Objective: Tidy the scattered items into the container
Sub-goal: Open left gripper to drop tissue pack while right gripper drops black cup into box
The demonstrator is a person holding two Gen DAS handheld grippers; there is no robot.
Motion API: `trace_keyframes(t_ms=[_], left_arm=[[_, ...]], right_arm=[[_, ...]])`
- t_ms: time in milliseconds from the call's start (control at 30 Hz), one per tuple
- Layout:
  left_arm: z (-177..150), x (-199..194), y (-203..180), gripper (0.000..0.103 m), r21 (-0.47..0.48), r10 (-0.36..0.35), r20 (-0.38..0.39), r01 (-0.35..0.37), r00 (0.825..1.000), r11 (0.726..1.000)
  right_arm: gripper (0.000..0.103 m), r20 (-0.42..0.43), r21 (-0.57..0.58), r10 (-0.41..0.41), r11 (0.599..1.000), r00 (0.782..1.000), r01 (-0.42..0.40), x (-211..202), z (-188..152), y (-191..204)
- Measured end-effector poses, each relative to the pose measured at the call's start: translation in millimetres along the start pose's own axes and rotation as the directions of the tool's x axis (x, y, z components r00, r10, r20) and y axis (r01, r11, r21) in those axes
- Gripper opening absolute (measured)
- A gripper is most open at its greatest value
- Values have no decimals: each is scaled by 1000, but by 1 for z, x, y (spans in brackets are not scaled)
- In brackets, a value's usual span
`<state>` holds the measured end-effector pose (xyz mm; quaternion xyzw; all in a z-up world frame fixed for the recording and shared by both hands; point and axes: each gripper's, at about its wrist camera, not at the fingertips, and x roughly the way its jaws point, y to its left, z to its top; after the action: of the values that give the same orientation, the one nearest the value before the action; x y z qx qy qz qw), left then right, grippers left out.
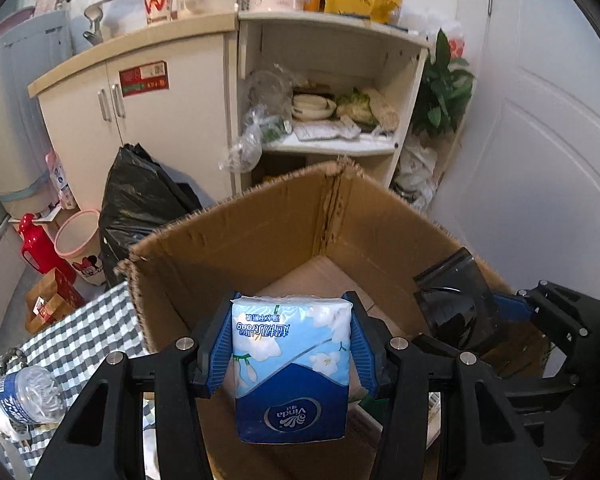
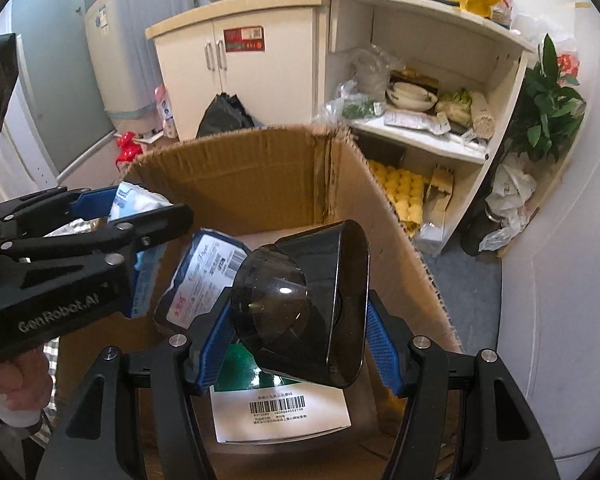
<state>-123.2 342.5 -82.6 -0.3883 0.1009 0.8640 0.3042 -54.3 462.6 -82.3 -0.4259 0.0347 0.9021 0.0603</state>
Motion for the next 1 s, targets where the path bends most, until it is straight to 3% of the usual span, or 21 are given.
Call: trace_keyframes(t_ms=[367,467,533,1000], left_arm=[[0,15,-2,52,10,-1,-45,1,999,1000],[0,14,-2,56,6,0,-45,0,999,1000],[1,13,0,64,-3,0,-48,0,999,1000],[6,-20,2,65,-11,2,19,-2,1000,1000]], right_arm=[[62,-56,-1,12,1000,998,-12,13,-6,0],[62,-57,2,11,1000,998,-11,14,-5,0],[62,-63,-3,12,1000,998,-12,14,-5,1],[62,-19,-10,9,1000,1000,-9,-10,-4,10]])
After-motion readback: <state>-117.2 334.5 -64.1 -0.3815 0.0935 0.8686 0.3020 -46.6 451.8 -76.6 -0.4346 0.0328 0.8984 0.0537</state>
